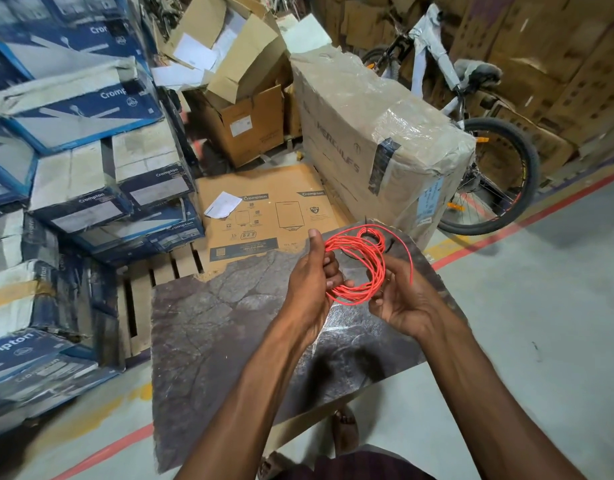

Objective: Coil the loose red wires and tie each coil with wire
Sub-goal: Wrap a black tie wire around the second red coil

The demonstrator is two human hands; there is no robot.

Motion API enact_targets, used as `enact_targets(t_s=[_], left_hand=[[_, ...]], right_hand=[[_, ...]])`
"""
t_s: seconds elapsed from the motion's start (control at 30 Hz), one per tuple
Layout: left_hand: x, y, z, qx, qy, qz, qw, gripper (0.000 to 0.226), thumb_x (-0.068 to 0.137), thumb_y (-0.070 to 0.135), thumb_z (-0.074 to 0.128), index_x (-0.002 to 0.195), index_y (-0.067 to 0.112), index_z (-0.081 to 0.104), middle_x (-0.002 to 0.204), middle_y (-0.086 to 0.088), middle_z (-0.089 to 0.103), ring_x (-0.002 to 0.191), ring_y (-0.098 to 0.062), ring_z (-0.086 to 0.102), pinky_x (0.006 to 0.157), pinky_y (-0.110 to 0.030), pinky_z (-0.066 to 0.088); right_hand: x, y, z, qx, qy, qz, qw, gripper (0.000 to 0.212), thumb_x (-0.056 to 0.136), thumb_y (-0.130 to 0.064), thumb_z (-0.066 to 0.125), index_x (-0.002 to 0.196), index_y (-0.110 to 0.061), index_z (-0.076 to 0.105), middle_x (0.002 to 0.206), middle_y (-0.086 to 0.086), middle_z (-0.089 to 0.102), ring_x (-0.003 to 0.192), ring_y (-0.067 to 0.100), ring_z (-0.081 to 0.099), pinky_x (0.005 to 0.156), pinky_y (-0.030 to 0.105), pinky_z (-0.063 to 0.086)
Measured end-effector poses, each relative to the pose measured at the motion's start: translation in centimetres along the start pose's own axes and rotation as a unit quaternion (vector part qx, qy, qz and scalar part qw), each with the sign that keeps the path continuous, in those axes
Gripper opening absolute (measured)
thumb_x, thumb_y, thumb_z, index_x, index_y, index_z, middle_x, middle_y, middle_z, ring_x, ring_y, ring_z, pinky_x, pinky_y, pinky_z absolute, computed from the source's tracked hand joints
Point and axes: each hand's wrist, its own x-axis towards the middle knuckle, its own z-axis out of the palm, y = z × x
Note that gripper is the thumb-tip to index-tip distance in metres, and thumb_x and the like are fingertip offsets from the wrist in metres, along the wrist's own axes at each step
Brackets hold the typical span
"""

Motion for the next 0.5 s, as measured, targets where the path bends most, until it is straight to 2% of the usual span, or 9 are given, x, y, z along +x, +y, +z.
enact_targets(t_s=[0.1, 0.2, 0.33, 0.37, 0.43, 0.5], left_hand=[[-0.8, 0.6, 0.0, 0.042, -0.014, 0.019, 0.999, 0.042, 0.086, 0.06, 0.05, 0.068, 0.024, 0.036, 0.058, 0.007, 0.021, 0.045, -0.005, 0.022, 0.052, -0.021, 0.042], [-1.2, 0.8, -0.2, 0.024, -0.032, 0.031, 0.999, 0.042, 0.08, 0.059, 0.053, 0.072, 0.02, 0.04, 0.064, 0.003, 0.02, 0.046, -0.003, 0.024, 0.044, -0.014, 0.04], [-1.0, 0.6, -1.2, -0.061, -0.081, 0.034, 0.994, 0.069, 0.054, 0.068, 0.084, 0.077, 0.016, 0.046, 0.06, 0.008, 0.029, 0.047, -0.001, 0.031, 0.048, -0.015, 0.044], [-1.0, 0.5, -1.5, -0.055, -0.093, 0.039, 0.993, 0.067, 0.052, 0.066, 0.087, 0.078, 0.015, 0.052, 0.06, 0.009, 0.033, 0.048, -0.001, 0.033, 0.049, -0.014, 0.043], [-1.0, 0.5, -2.0, -0.015, -0.109, 0.051, 0.993, 0.048, 0.061, 0.064, 0.082, 0.076, 0.02, 0.07, 0.058, 0.014, 0.04, 0.049, 0.001, 0.035, 0.05, -0.012, 0.04], [-1.1, 0.7, -2.1, 0.033, -0.102, 0.063, 0.992, 0.039, 0.065, 0.065, 0.076, 0.077, 0.028, 0.077, 0.057, 0.017, 0.044, 0.049, 0.001, 0.036, 0.053, -0.015, 0.041]], right_hand=[[0.3, 0.5, 0.2, 0.003, -0.017, 0.015, 1.0, 0.018, 0.083, -0.034, 0.074, 0.07, -0.022, 0.069, 0.058, -0.009, 0.051, 0.064, 0.013, 0.045, 0.042, 0.019, 0.033], [0.5, 0.8, 0.6, 0.015, -0.029, 0.029, 0.999, 0.018, 0.069, -0.037, 0.08, 0.072, -0.022, 0.072, 0.066, -0.007, 0.053, 0.071, 0.016, 0.049, 0.047, 0.021, 0.036], [0.3, 0.9, 1.4, 0.01, -0.035, 0.04, 0.999, 0.018, 0.068, -0.04, 0.076, 0.069, -0.022, 0.075, 0.067, -0.006, 0.054, 0.068, 0.014, 0.057, 0.054, 0.022, 0.035], [0.3, 1.0, 1.5, 0.007, -0.032, 0.041, 0.999, 0.018, 0.07, -0.039, 0.075, 0.067, -0.022, 0.075, 0.064, -0.008, 0.053, 0.065, 0.014, 0.06, 0.053, 0.021, 0.034], [0.2, 1.1, 1.8, 0.004, -0.029, 0.04, 0.999, 0.021, 0.078, -0.037, 0.071, 0.066, -0.021, 0.077, 0.061, -0.01, 0.053, 0.06, 0.012, 0.063, 0.048, 0.02, 0.035], [0.3, 1.4, 2.0, -0.008, -0.028, 0.036, 0.999, 0.021, 0.079, -0.037, 0.071, 0.067, -0.021, 0.078, 0.064, -0.009, 0.055, 0.061, 0.012, 0.058, 0.046, 0.02, 0.037]])
